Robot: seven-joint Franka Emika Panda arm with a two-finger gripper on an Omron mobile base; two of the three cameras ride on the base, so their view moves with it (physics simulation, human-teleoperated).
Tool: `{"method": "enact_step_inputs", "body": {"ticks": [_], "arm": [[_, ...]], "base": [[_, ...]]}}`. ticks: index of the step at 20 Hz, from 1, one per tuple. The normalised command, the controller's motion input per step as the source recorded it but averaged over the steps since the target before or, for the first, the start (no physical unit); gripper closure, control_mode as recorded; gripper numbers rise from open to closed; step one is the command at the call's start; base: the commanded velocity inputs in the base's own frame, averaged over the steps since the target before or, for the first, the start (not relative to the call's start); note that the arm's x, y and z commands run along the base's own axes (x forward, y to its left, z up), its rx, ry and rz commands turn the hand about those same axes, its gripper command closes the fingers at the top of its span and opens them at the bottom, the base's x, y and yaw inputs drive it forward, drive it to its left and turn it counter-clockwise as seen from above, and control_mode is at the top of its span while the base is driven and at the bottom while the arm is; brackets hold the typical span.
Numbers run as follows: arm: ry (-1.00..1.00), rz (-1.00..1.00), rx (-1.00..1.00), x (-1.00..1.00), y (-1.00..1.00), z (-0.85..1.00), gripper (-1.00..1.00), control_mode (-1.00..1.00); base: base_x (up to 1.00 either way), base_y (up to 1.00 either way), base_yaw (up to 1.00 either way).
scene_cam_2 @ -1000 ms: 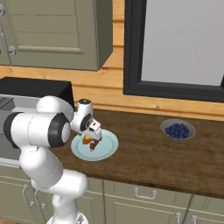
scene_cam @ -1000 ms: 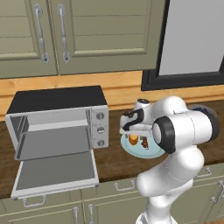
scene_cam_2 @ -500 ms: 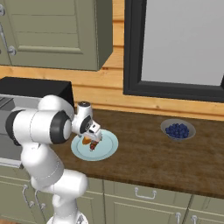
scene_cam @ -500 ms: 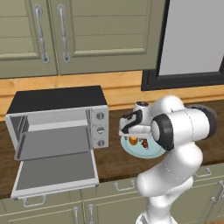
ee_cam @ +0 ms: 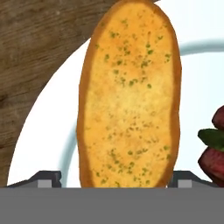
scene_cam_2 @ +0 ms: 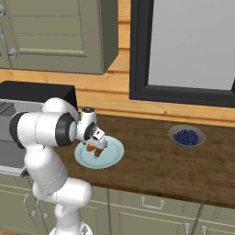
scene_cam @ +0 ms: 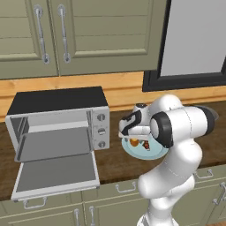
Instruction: Pick up the kebab skewer and baguette bread, and place them inside the toaster oven. Close the toaster oven door and start by setting the timer.
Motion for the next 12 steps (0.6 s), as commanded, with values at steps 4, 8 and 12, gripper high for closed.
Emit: {"method": "enact_step_inputs", "body": {"ticks": [4, 8, 12], "arm": [[0.0, 0.0, 0.0, 0.0, -0.01, -0.26, 1.0, -1.0], [0.0, 0.0, 0.0, -0.16, -0.14, -0.21, 1.0, -1.0], [0.0, 0.0, 0.0, -0.35, -0.2, 0.0, 1.0, -1.0]], "base": [[0.0, 0.0, 0.0], [0.0, 0.0, 0.0], [0.0, 0.0, 0.0]]}}
